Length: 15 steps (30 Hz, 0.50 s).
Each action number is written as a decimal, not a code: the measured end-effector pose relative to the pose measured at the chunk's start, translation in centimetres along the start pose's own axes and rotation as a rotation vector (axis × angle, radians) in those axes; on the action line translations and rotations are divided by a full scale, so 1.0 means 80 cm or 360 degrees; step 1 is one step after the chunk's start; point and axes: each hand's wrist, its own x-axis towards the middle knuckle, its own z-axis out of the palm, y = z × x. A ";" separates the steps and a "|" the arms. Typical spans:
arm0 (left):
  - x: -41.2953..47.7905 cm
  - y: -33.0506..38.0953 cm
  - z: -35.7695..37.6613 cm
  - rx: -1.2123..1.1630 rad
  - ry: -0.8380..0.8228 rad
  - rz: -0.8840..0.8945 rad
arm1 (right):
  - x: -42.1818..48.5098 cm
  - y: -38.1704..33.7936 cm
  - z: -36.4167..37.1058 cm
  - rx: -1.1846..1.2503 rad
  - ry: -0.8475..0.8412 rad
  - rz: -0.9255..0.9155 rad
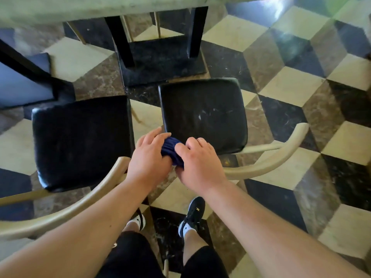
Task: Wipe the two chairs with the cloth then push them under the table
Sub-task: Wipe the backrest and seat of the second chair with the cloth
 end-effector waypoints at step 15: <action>-0.036 0.091 0.054 0.0295 -0.0192 0.0269 | -0.063 0.100 -0.055 0.0507 -0.0416 0.0024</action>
